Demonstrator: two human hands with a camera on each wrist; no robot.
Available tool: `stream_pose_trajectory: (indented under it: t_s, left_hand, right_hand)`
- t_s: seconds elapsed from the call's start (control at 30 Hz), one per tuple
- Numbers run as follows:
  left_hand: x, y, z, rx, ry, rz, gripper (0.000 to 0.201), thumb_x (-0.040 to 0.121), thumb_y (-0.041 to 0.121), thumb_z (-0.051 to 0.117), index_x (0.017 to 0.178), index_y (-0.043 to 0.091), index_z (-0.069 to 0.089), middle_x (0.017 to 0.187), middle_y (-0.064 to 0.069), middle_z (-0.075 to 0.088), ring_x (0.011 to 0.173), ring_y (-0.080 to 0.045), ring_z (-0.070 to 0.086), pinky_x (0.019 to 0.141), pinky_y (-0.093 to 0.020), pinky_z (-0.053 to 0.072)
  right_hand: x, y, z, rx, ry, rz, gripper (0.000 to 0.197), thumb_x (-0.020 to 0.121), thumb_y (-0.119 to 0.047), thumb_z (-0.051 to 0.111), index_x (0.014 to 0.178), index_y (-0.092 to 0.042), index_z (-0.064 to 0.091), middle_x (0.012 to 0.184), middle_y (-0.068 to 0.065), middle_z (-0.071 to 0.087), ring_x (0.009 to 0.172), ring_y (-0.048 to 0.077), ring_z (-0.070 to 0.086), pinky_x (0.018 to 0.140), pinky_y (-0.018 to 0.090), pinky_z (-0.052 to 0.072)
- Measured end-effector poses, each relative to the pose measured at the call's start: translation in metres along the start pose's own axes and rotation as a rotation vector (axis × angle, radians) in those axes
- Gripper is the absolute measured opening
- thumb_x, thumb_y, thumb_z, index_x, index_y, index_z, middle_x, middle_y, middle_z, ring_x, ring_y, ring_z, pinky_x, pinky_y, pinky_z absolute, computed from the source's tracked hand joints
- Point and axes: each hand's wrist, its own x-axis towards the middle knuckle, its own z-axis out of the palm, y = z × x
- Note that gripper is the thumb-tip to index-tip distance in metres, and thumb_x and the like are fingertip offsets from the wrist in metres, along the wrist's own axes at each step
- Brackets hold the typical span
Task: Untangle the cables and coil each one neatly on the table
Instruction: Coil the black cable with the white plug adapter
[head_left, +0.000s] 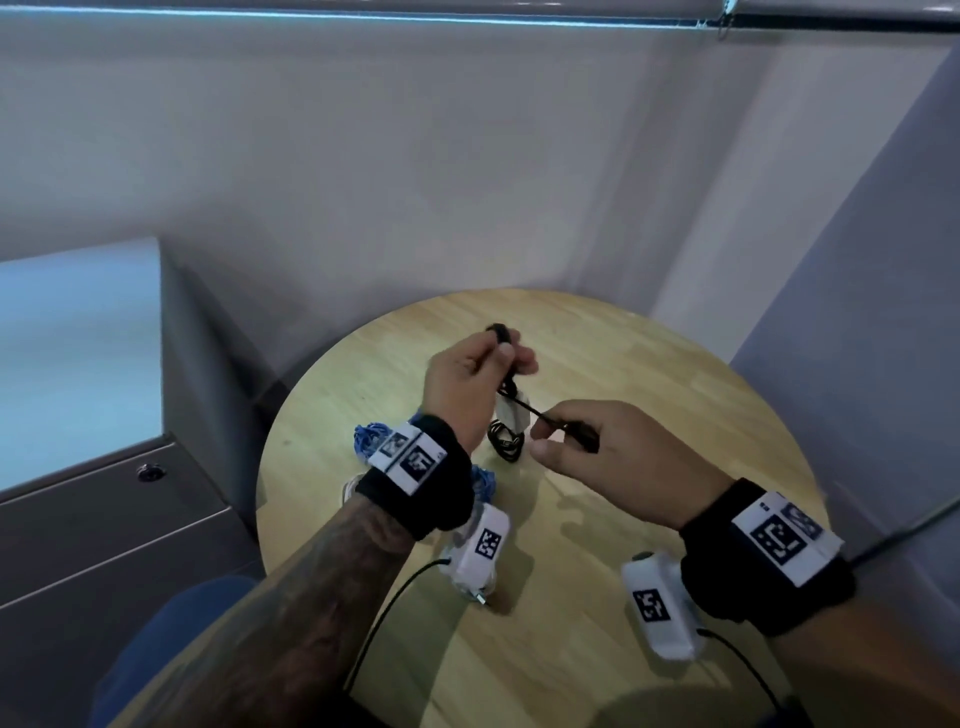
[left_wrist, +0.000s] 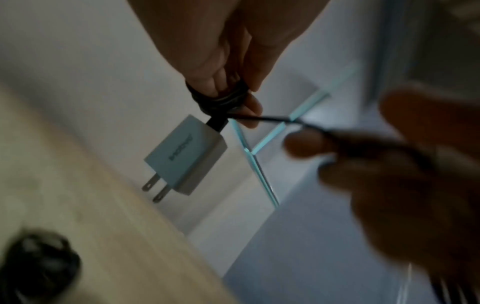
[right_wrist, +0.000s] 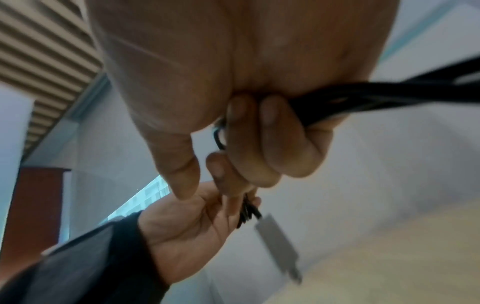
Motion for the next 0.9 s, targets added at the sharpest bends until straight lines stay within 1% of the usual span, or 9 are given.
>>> stream_pose_trajectory:
  t_s: [0.1, 0.2, 0.3, 0.4, 0.47, 0.57, 0.67, 0.77, 0.9]
  left_hand:
    - [-0.014, 0.007, 0.006, 0.364, -0.324, 0.009, 0.022, 0.102, 0.018, 0.046, 0.091, 0.012, 0.065, 0.071, 0.000, 0.067, 0.066, -0.021, 0.062, 0.070, -0.033, 0.051]
    - [-0.022, 0.009, 0.010, 0.518, -0.519, -0.014, 0.026, 0.101, 0.032, 0.046, 0.083, 0.019, 0.059, 0.070, -0.001, 0.056, 0.063, -0.016, 0.050, 0.064, -0.036, 0.044]
    - [-0.020, 0.012, 0.009, 0.686, -0.521, 0.004, 0.027, 0.099, 0.034, 0.049, 0.082, 0.015, 0.057, 0.068, -0.003, 0.045, 0.060, -0.014, 0.040, 0.058, -0.031, 0.037]
    - [-0.017, 0.009, 0.003, 0.655, -0.475, -0.027, 0.028, 0.099, 0.035, 0.049, 0.081, 0.015, 0.058, 0.076, -0.018, 0.053, 0.066, -0.017, 0.048, 0.061, -0.035, 0.044]
    - [-0.017, 0.006, 0.002, 0.600, -0.429, -0.064, 0.028, 0.099, 0.033, 0.050, 0.078, 0.016, 0.057, 0.077, -0.014, 0.053, 0.068, -0.018, 0.051, 0.063, -0.032, 0.045]
    - [-0.014, 0.002, -0.002, 0.566, -0.369, -0.120, 0.031, 0.099, 0.034, 0.051, 0.073, 0.018, 0.056, 0.069, -0.009, 0.047, 0.063, -0.019, 0.048, 0.059, -0.030, 0.039]
    - [-0.010, 0.000, -0.008, 0.580, -0.331, -0.130, 0.033, 0.098, 0.036, 0.051, 0.070, 0.020, 0.056, 0.068, -0.010, 0.046, 0.063, -0.020, 0.046, 0.057, -0.030, 0.037]
    - [-0.012, -0.002, -0.007, 0.606, -0.361, -0.133, 0.033, 0.098, 0.038, 0.051, 0.068, 0.024, 0.054, 0.069, -0.007, 0.047, 0.063, -0.018, 0.047, 0.058, -0.030, 0.037]
    - [-0.015, -0.001, -0.006, 0.618, -0.450, -0.138, 0.037, 0.094, 0.040, 0.058, 0.079, 0.007, 0.053, 0.065, -0.003, 0.047, 0.062, -0.016, 0.049, 0.058, -0.027, 0.040]
  right_hand:
    - [0.002, 0.000, -0.020, -0.088, 0.219, -0.079, 0.021, 0.095, -0.031, 0.062, 0.076, -0.028, 0.068, 0.059, -0.012, 0.059, 0.052, 0.006, 0.048, 0.051, 0.019, 0.035]
    - [0.001, 0.006, -0.037, -0.076, 0.267, -0.057, 0.028, 0.097, -0.032, 0.060, 0.071, -0.029, 0.068, 0.064, -0.009, 0.067, 0.052, 0.007, 0.050, 0.053, 0.023, 0.040]
    - [0.000, 0.015, -0.049, -0.003, 0.217, 0.087, 0.034, 0.102, -0.035, 0.051, 0.079, -0.019, 0.070, 0.065, -0.002, 0.072, 0.045, 0.007, 0.043, 0.050, 0.021, 0.039]
    - [0.003, 0.038, -0.064, 0.104, 0.293, 0.274, 0.043, 0.103, -0.042, 0.049, 0.083, -0.009, 0.068, 0.053, 0.002, 0.060, 0.044, 0.016, 0.042, 0.047, 0.027, 0.039]
    - [0.006, 0.052, -0.067, 0.130, 0.296, 0.344, 0.047, 0.100, -0.049, 0.050, 0.086, -0.008, 0.068, 0.055, 0.001, 0.051, 0.047, 0.016, 0.036, 0.048, 0.026, 0.032]
    - [0.004, 0.059, -0.067, 0.229, 0.205, 0.332, 0.035, 0.092, -0.053, 0.061, 0.094, -0.019, 0.064, 0.060, -0.002, 0.053, 0.052, 0.013, 0.034, 0.050, 0.025, 0.028]
    - [0.000, 0.059, -0.072, 0.214, 0.103, 0.260, 0.021, 0.085, -0.039, 0.075, 0.096, -0.029, 0.061, 0.064, -0.001, 0.061, 0.056, 0.013, 0.041, 0.052, 0.026, 0.033]
    - [-0.001, 0.057, -0.071, 0.085, 0.215, 0.166, 0.014, 0.090, -0.033, 0.071, 0.083, -0.023, 0.064, 0.062, -0.001, 0.063, 0.056, 0.014, 0.042, 0.057, 0.028, 0.036]
    - [-0.001, 0.058, -0.071, 0.332, 0.399, 0.155, 0.015, 0.098, -0.017, 0.061, 0.089, -0.008, 0.068, 0.080, 0.008, 0.075, 0.055, 0.019, 0.059, 0.049, 0.026, 0.045]
